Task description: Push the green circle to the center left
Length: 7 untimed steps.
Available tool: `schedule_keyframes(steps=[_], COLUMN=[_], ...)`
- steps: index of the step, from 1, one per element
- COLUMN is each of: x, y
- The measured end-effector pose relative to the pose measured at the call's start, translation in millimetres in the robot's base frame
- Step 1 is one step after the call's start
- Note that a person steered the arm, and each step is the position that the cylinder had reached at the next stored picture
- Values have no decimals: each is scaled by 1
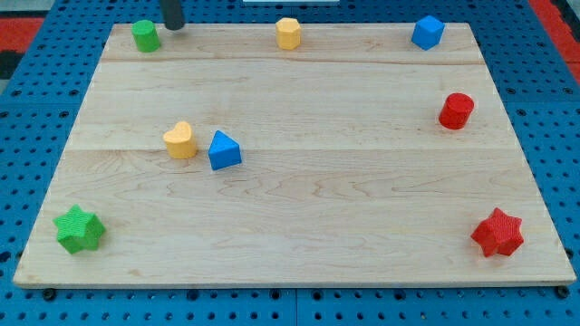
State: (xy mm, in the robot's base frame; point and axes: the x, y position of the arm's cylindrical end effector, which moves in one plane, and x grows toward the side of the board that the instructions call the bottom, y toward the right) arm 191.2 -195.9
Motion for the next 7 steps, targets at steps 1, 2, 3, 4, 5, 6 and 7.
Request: schedule_keyframes(steps=[1, 2, 3, 4, 5, 6, 7], x=[0, 0, 5, 8, 8, 12, 8], y=[-25, -49, -55, -30, -7, -9, -24])
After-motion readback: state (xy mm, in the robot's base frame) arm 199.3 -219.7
